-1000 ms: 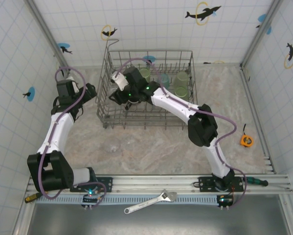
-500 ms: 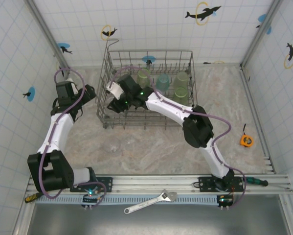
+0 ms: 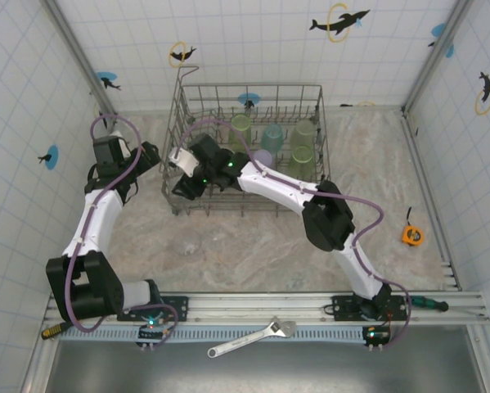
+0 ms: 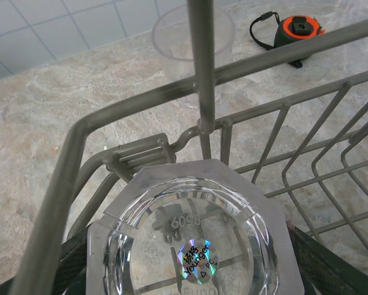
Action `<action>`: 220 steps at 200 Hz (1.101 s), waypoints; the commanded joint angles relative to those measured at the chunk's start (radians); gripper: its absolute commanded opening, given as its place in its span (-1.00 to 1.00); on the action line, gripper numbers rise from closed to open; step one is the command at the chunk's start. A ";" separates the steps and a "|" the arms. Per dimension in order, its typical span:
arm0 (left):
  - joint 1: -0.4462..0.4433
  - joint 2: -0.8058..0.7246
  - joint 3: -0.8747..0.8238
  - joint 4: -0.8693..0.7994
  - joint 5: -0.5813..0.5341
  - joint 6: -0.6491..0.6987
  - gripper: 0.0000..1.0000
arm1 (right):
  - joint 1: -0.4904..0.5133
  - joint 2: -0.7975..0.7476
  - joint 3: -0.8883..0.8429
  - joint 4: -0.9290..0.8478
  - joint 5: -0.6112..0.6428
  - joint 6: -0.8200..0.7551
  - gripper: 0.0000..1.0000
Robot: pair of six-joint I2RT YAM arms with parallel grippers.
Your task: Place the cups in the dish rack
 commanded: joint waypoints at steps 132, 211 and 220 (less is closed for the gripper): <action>0.005 0.020 -0.014 -0.001 0.054 -0.012 0.95 | 0.018 0.024 -0.110 0.119 0.030 0.000 -0.24; 0.005 0.023 -0.014 -0.001 0.062 -0.014 0.95 | 0.024 -0.010 -0.150 0.159 0.129 -0.024 -0.26; 0.005 0.025 -0.014 -0.001 0.062 -0.014 0.95 | 0.025 -0.010 -0.146 0.161 0.127 -0.024 -0.26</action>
